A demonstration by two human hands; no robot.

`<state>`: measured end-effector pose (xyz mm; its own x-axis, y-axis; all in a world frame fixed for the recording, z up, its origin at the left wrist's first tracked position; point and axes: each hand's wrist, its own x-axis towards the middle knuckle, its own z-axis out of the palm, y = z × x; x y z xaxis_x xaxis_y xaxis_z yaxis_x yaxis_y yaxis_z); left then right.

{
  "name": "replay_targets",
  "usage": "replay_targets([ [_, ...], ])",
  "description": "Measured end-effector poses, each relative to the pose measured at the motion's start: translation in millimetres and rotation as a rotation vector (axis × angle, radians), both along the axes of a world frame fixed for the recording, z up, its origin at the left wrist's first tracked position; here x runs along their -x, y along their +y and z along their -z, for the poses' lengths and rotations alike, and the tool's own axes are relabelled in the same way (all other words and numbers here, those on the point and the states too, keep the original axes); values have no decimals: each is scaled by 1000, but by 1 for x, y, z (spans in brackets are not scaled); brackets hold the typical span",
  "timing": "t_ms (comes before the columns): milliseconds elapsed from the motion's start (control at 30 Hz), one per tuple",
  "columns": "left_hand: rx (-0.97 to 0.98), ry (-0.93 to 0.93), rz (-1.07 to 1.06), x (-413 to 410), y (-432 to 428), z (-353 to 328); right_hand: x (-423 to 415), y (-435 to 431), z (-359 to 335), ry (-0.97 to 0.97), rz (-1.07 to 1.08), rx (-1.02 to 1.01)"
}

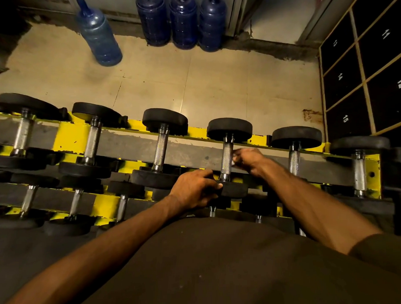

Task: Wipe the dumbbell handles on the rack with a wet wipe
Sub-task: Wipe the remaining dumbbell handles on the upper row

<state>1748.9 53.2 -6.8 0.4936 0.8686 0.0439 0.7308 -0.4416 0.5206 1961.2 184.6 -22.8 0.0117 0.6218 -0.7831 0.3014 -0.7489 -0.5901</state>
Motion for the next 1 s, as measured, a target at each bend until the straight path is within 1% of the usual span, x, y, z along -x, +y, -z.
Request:
replay_targets([
  [33,1,5,1,0,0,0,2,6,-3,88,115,-12],
  [67,2,10,0,0,0,0,2,8,-5,157,159,-14],
  [100,1,15,0,1,0,1,1,6,-6,177,126,-9],
  [133,0,18,1,1,0,2,-2,2,-5,137,34,2],
  [200,2,21,8,2,1,3,-12,-9,-1,0,-221,40],
  [233,-1,25,11,2,1,3,-16,-12,3,-25,-287,79],
  [267,0,30,13,2,2,3,-20,-14,6,-3,-272,106],
  [300,1,32,13,1,3,2,-20,-14,7,42,-185,99],
  [400,9,30,13,0,3,2,-8,-8,6,183,243,-48],
  [433,9,31,13,0,3,2,-3,-5,5,191,325,-89],
  [467,7,29,10,1,3,2,1,-3,5,167,331,-113],
  [500,10,26,7,1,2,2,2,-3,3,113,258,-118],
  [533,14,23,4,2,2,3,0,-4,2,45,123,-101],
  [600,18,33,8,3,3,4,-11,-9,-5,-53,-193,0],
  [633,18,41,13,2,3,4,-15,-10,-7,-75,-300,54],
  [667,18,44,16,1,4,3,-16,-10,-8,-76,-332,75],
  [700,18,46,17,0,4,3,-14,-8,-7,-68,-289,48],
  [733,18,47,17,-1,4,2,-8,-4,-7,-51,-177,-2],
  [800,21,49,10,-1,3,2,6,3,-9,27,114,-89],
  [833,22,48,5,-1,2,2,11,4,-9,64,188,-105],
  [867,21,47,-2,0,2,2,12,2,-7,71,167,-94],
  [900,21,45,-8,1,1,3,9,-3,-4,56,81,-68],
  [1000,26,42,-12,0,2,3,-14,-23,4,11,-272,71],
])
